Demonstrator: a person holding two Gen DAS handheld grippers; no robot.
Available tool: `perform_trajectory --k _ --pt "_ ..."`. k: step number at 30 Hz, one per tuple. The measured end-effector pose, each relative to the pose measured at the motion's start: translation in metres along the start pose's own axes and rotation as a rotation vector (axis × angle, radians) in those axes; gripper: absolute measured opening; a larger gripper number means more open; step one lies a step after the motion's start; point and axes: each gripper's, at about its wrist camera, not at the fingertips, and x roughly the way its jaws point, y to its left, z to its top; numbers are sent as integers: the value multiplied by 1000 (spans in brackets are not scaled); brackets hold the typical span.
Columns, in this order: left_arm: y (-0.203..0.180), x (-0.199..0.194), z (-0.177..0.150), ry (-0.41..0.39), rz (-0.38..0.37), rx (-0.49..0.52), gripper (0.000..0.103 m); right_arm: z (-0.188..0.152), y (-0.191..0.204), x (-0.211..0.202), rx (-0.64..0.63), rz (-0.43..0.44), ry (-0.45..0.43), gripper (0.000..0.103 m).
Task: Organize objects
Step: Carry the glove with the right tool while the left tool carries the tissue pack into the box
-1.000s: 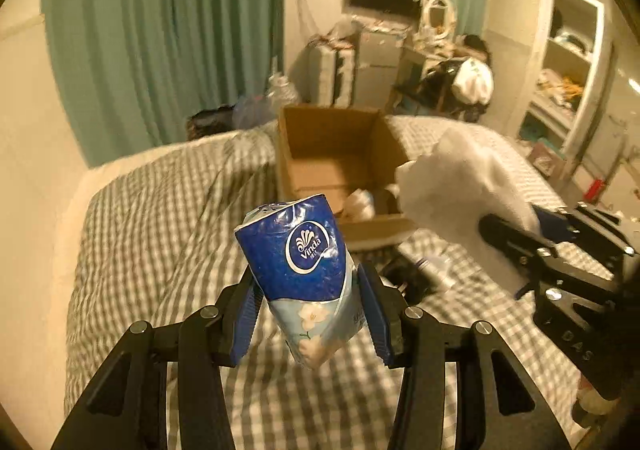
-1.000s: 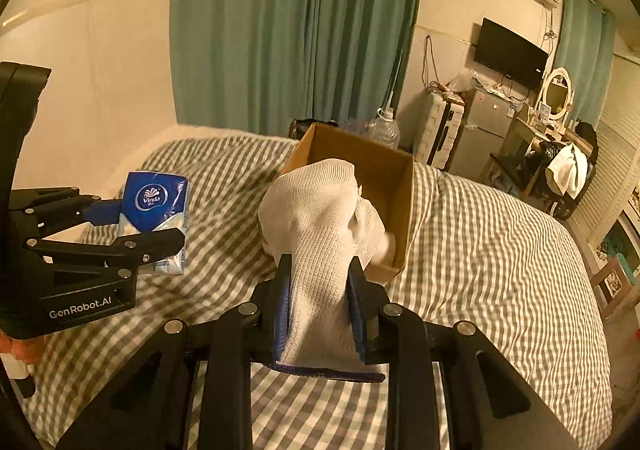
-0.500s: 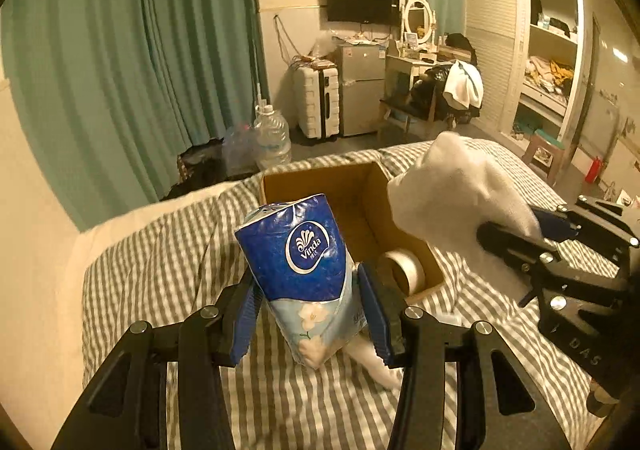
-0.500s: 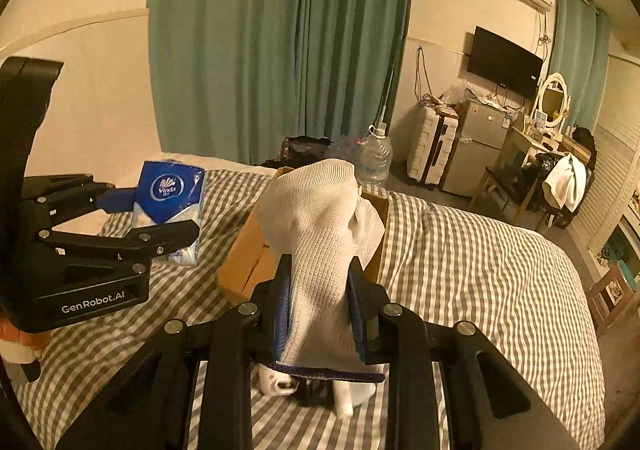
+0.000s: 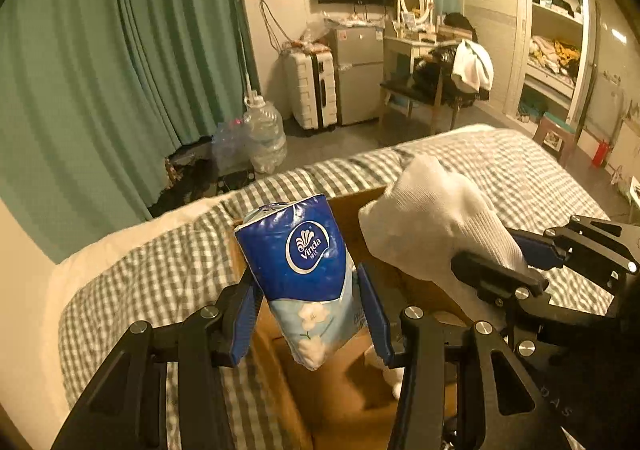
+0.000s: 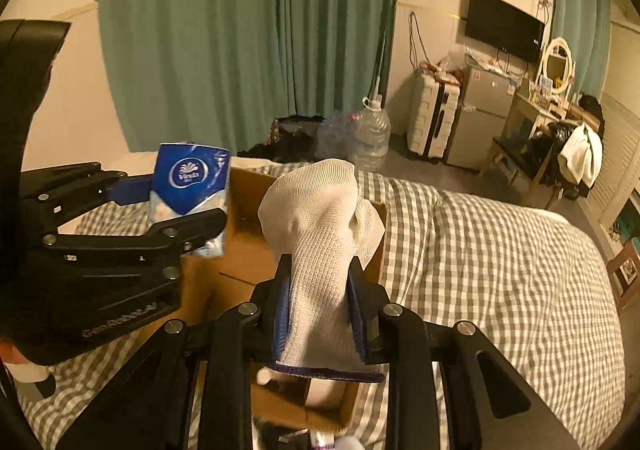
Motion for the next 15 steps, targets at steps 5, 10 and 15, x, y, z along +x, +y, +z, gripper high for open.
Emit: perform_trajectory --k 5,10,15 --pt "-1 35 -6 41 -3 38 48 -2 -12 38 36 -3 36 25" --pt "5 56 -17 68 -22 28 48 -5 -21 67 53 -6 71 25" --pt "3 59 -24 66 -43 25 49 -2 -24 73 67 8 66 27"
